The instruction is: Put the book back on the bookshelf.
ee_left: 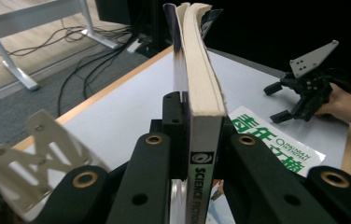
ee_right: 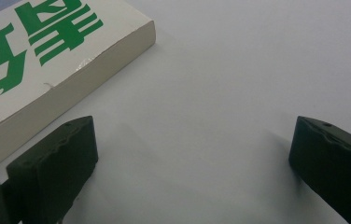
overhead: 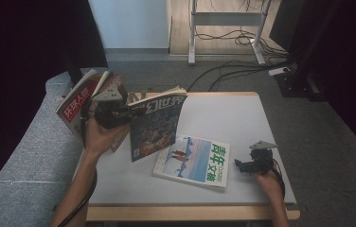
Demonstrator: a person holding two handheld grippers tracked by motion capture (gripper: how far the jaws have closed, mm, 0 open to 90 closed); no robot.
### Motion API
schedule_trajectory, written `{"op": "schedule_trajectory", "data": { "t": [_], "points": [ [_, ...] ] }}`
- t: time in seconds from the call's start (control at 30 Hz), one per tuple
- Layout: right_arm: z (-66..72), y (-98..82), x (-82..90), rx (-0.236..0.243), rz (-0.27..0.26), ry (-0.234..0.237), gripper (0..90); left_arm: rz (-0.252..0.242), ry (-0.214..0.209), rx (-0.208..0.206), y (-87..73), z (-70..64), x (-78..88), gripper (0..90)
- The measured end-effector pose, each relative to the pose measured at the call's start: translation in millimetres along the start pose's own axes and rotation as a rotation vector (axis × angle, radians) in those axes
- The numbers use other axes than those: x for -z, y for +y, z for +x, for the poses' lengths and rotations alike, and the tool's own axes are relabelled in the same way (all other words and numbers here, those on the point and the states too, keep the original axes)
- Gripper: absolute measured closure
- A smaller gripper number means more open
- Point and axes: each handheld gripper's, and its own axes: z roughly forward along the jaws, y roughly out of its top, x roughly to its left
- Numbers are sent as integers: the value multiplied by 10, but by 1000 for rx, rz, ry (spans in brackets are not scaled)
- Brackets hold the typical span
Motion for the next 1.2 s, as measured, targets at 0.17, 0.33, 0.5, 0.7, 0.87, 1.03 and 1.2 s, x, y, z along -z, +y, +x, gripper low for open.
{"op": "schedule_trajectory", "data": {
  "t": [0.17,0.33,0.5,0.7,0.87,1.03,1.2],
  "points": [
    [1,0,0,0,0,0,6,-21,20,18,-41,58,117,828],
    [1,0,0,0,0,0,6,-23,50,36,-84,120,224,828],
    [1,0,-1,0,-1,0,6,-24,84,62,-158,191,352,828],
    [1,0,-1,-1,-1,0,6,-34,111,98,-277,274,516,828],
    [2,0,-1,-1,-1,0,6,-36,135,112,-346,309,636,828],
    [2,0,-1,-1,-1,0,6,-34,161,124,-400,339,751,828],
    [2,-1,-1,-1,0,0,6,-34,179,136,-452,362,850,828]
  ]
}}
